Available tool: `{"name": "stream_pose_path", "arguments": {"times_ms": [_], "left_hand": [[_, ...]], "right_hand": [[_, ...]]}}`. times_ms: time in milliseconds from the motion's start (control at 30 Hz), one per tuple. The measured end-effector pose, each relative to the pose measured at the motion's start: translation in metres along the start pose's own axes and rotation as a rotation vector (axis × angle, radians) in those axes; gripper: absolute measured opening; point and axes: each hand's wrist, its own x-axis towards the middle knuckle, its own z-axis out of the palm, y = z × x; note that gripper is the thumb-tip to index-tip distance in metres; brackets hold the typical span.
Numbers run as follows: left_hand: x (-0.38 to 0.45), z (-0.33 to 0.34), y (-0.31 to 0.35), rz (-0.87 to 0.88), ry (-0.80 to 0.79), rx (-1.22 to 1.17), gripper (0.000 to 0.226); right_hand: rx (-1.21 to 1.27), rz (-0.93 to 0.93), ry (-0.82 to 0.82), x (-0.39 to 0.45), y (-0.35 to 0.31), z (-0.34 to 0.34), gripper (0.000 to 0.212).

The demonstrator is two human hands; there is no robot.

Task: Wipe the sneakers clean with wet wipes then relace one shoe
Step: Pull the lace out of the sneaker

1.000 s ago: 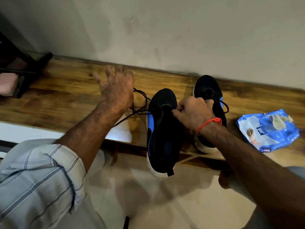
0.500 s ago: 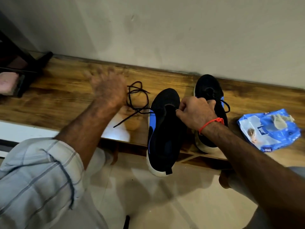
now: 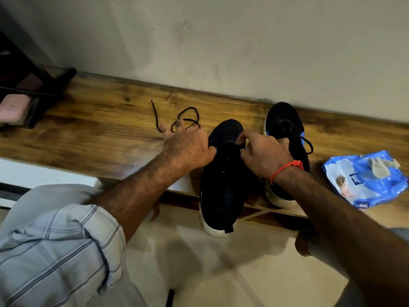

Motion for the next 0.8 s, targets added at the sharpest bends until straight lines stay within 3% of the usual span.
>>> {"name": "stream_pose_path", "arguments": {"times_ms": [167,400,467,567,600,700,800], "left_hand": [[0.002,0.003,0.003,0.076,-0.107,-0.132,0.030],[0.000,0.013,0.006,0.151,0.012,-0.106,0.031],[0.000,0.012,0.007,0.112,-0.031,-0.095,0.032],[-0.001,0.008,0.006,0.045,-0.029,-0.029,0.031],[-0.002,0.007,0.005,0.037,-0.026,-0.021,0.029],[-0.002,0.006,0.004,0.065,-0.053,-0.035,0.031],[-0.001,0.007,0.005,0.101,-0.067,-0.039,0.032]], "right_hand": [[-0.197,-0.075,-0.077,0.000,-0.008,0.004,0.045],[-0.347,-0.158,0.029,0.002,-0.018,0.017,0.028],[-0.190,-0.132,0.066,0.005,-0.016,0.017,0.016],[0.378,0.174,0.149,0.017,-0.005,-0.001,0.011],[0.453,0.249,0.200,0.020,0.002,-0.008,0.009],[0.462,0.241,0.256,0.024,0.014,-0.019,0.012],[0.269,-0.031,0.141,0.018,0.003,-0.010,0.027]]}}
